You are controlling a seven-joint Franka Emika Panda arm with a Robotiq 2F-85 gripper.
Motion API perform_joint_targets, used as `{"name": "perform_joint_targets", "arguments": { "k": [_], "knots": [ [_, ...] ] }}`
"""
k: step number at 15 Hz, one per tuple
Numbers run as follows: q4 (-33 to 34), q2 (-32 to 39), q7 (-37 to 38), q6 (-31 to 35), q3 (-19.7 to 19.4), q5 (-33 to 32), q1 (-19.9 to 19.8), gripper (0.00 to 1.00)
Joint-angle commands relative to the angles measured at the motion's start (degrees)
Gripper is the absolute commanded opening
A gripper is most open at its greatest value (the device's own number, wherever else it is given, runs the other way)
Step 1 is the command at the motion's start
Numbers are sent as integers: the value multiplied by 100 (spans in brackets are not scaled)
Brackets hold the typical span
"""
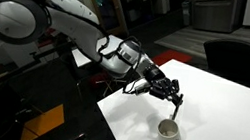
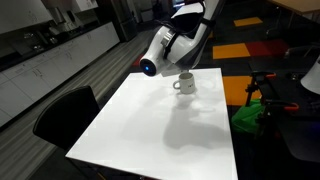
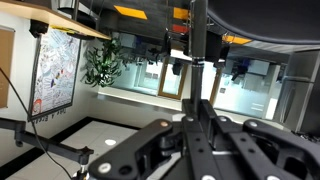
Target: Pick up the pen from the table and put it in the cup
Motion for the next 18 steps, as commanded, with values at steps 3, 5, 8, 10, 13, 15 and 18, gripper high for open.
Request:
{"name": "perform_joint_targets", "arguments": {
  "k": [3,5,8,10,13,15,18],
  "knots": [
    [57,347,266,65,204,33,-87,3],
    [70,462,357,121,247,50,-96,3],
    [62,595,554,314,290,22,-103,3],
    [35,647,605,480,292,-5,-99,37],
    [39,687,643,609,274,23,-96,59],
    [41,668,624,615,262,38,-95,75],
    [63,654,636,592,247,42,-97,96]
  ]
}}
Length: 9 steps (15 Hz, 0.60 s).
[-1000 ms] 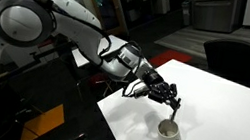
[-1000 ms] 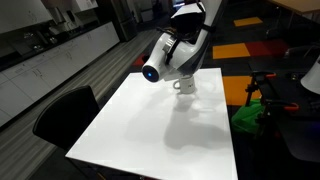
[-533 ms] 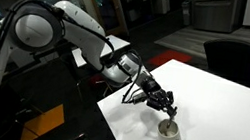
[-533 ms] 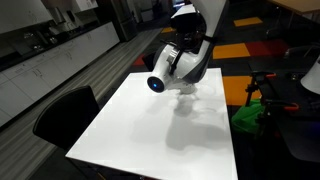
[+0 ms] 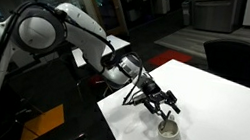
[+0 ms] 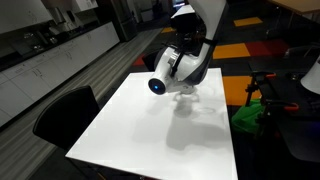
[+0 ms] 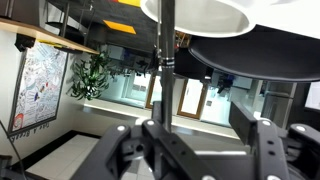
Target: Pick up the pen from the table and put it in the cup
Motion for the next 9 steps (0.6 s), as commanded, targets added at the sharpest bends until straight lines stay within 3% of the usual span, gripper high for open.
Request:
{"name": "perform_joint_targets", "arguments": {
  "k": [1,9],
  "knots": [
    [38,-43,142,63,39,21,-84,99],
    [49,-104,188,64,35,32,-125,100]
  ]
}}
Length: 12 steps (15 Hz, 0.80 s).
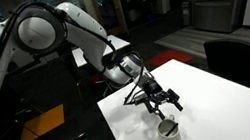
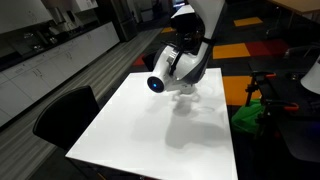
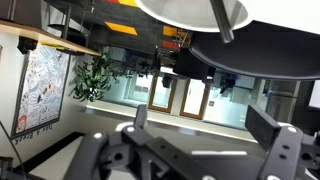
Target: Pick up the pen from the table and put it in the cup
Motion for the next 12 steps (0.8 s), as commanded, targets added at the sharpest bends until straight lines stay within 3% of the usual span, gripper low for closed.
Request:
{"name": "perform_joint_targets", "arguments": {
  "k": [1,12],
  "knots": [
    [-60,-200,177,41,41,38,-49,100],
    [-560,-1815,13,-831,79,99,4,100]
  ]
}}
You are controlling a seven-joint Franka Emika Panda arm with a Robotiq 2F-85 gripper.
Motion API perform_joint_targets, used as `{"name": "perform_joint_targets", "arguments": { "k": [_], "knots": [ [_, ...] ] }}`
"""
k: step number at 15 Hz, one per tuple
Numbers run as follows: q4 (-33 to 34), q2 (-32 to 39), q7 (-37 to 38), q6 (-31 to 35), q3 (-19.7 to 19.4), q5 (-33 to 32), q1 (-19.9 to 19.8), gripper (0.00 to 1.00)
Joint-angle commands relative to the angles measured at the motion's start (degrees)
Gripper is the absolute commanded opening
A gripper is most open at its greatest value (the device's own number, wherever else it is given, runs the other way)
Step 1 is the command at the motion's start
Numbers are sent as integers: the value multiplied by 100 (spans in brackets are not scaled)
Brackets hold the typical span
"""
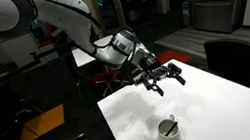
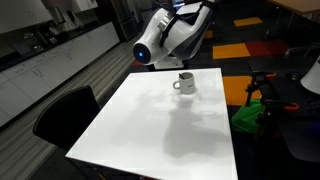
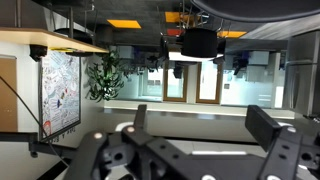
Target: Pick up the pen from the table and put it in the cup
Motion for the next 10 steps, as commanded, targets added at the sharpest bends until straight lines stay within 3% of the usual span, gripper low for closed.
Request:
{"name": "perform_joint_targets", "arguments": {
  "k": [1,5,6,10],
  "knots": [
    [-368,-637,-6,-307,87,77,-28,100],
    [-513,-905,-84,-267,139,51,-82,100],
    [-223,-607,-30,-291,106,-3,-79,100],
    [-229,-583,-32,-290,111,-8,-79,100]
  ]
}}
